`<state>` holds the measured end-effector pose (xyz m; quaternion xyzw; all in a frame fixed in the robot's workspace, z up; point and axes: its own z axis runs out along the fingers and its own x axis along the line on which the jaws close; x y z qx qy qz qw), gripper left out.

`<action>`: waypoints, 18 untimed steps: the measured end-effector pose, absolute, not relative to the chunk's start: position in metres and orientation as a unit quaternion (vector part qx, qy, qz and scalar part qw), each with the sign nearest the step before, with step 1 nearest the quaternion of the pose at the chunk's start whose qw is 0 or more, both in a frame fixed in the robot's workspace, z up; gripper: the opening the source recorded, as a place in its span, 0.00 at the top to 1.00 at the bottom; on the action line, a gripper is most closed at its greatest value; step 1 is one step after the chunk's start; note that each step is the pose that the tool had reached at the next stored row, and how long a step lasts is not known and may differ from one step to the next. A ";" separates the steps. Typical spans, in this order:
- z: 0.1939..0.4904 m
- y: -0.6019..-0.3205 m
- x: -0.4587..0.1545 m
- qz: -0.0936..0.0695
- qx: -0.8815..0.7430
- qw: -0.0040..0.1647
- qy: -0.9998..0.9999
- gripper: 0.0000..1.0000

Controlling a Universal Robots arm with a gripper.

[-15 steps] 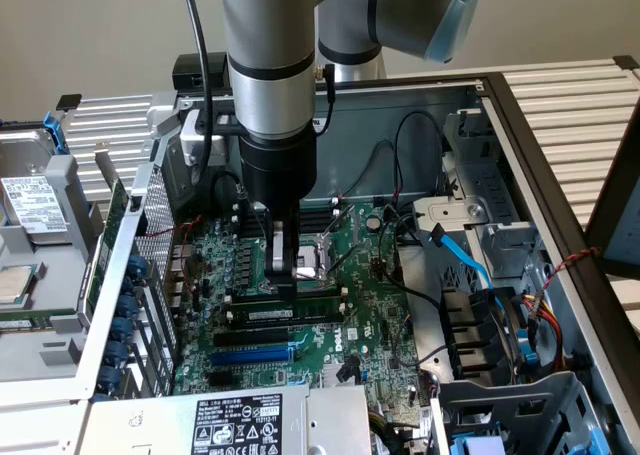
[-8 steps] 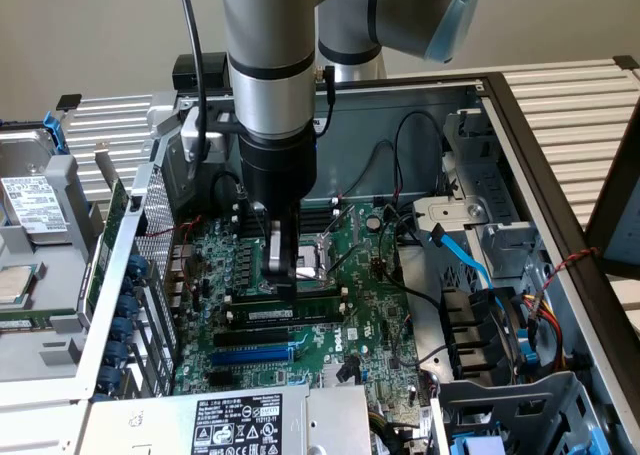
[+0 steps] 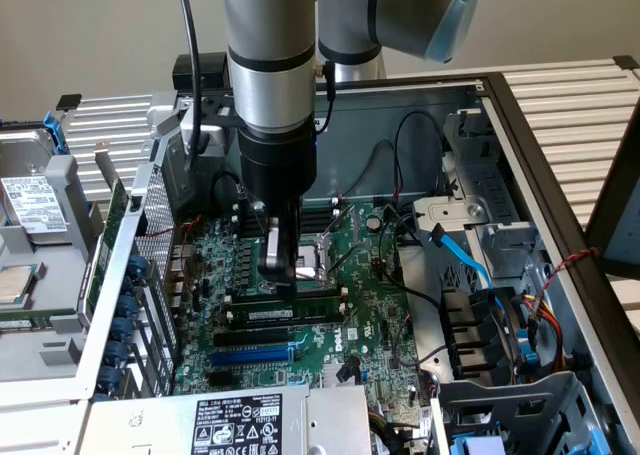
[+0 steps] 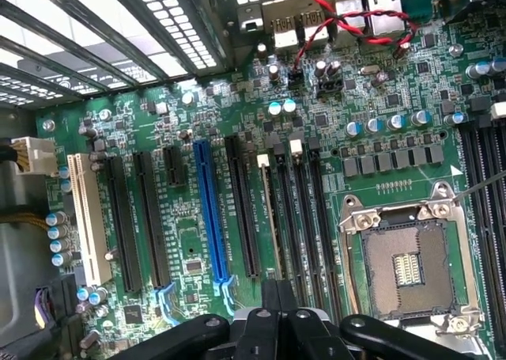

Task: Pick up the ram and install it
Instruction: 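Press down the ram until it locks into place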

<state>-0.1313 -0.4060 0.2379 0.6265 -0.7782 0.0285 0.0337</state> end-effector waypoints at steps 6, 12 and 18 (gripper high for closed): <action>0.238 -0.406 -0.131 0.030 0.605 0.036 -0.795 0.90; 0.238 -0.406 -0.131 0.032 0.586 0.040 -0.809 0.90; 0.238 -0.406 -0.131 0.035 0.563 0.044 -0.825 0.90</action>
